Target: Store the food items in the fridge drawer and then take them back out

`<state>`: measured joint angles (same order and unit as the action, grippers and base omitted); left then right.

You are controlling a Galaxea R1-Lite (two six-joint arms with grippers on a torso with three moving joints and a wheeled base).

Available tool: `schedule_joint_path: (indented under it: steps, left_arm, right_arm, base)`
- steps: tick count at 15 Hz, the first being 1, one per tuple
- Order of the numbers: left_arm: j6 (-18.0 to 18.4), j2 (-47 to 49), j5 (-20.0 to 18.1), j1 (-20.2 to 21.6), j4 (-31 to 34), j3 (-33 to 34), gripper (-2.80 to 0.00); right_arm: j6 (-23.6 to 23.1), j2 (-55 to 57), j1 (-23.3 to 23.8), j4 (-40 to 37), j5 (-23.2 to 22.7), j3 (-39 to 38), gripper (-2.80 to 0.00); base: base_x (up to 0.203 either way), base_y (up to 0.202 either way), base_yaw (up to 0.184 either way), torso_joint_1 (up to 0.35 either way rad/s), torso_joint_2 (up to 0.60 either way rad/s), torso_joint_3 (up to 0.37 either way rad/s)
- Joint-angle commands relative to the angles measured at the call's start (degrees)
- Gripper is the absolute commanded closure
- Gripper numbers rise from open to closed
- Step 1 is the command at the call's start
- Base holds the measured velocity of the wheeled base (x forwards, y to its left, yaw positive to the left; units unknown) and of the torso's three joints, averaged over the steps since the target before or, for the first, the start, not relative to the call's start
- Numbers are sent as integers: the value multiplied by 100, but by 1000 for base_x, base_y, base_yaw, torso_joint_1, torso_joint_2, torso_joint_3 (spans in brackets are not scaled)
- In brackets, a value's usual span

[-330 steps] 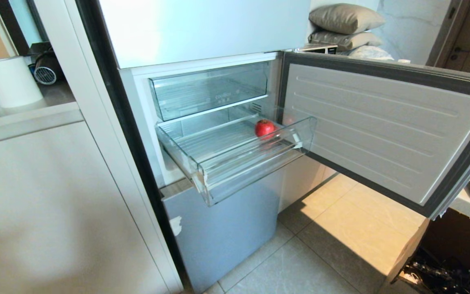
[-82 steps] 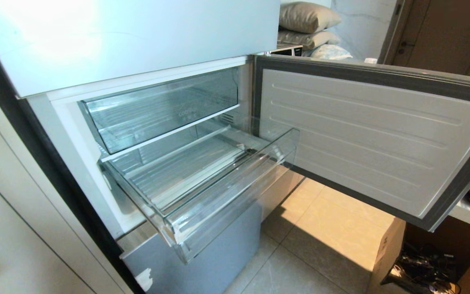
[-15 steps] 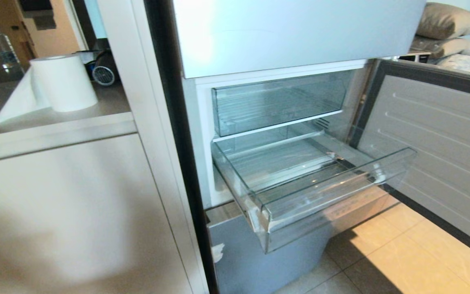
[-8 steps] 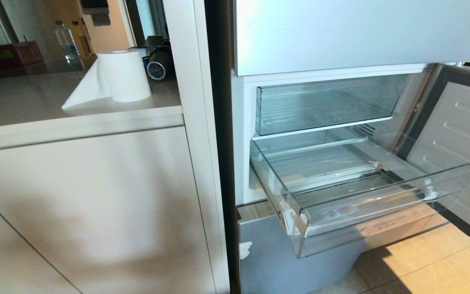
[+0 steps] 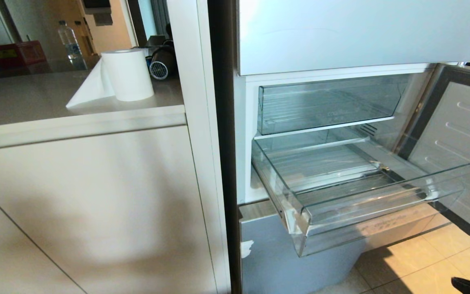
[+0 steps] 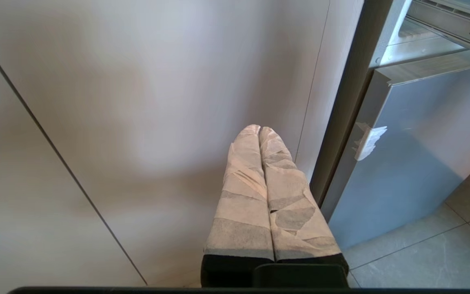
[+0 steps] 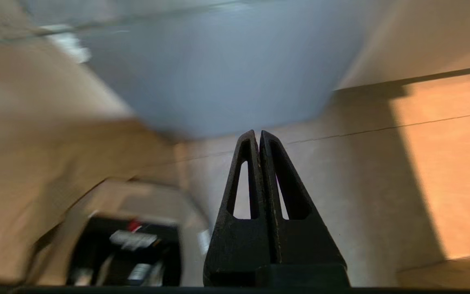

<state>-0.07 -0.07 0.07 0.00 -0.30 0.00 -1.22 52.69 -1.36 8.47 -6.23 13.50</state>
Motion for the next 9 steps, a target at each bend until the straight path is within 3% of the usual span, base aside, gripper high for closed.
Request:
schedule_joint_path:
  steps: [1,4,9]
  left_arm:
    - [-1,-1,1,0,-5,9,0]
    - [-1,-1,1,0,-5,9,0]
    - [-1,-1,1,0,-5,9,0]
  right_arm:
    - [13,1598,-66,59,-221,566,0]
    - [51,2761,-319,172,-519,1427,0]
    - [144,3963,-499,784,-585,2129,0]
  base:
    - [0,0,0,0,0,0]
    - [0,0,0,0,0,0]
    - [0,0,0,0,0,0]
